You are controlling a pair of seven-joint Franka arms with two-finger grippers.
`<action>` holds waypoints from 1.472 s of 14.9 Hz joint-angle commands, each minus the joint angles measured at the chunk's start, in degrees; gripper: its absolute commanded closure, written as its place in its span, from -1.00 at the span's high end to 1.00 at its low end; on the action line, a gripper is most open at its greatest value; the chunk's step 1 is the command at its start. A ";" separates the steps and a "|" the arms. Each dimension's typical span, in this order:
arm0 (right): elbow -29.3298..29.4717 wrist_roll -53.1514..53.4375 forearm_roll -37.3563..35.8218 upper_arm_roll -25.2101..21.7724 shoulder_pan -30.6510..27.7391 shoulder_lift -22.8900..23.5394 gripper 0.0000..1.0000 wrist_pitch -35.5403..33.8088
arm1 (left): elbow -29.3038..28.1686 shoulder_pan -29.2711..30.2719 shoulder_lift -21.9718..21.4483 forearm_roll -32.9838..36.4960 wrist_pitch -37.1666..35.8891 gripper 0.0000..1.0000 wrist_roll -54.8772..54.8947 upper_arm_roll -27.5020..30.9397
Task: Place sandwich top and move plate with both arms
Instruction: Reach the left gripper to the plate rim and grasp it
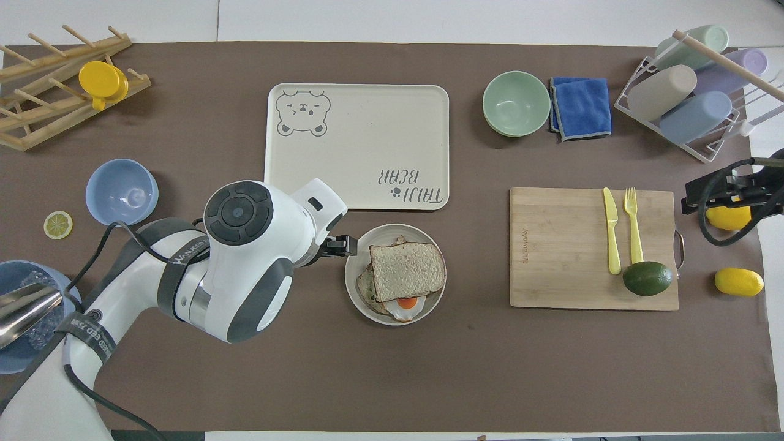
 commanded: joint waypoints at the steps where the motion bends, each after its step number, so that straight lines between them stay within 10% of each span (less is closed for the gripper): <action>1: -0.32 -2.86 -0.69 0.50 -1.66 0.09 1.00 -0.23 | -3.67 -2.10 0.09 -0.32 4.48 1.00 -3.57 0.74; 10: 0.57 -6.83 1.94 -1.62 -1.93 0.18 1.00 -0.59 | -5.79 -4.73 1.06 -5.68 5.28 0.83 -7.45 0.65; 22: 2.59 -3.22 0.73 -0.92 -0.96 0.44 1.00 0.91 | -5.53 -6.41 2.73 -6.03 7.30 -0.23 -6.93 0.56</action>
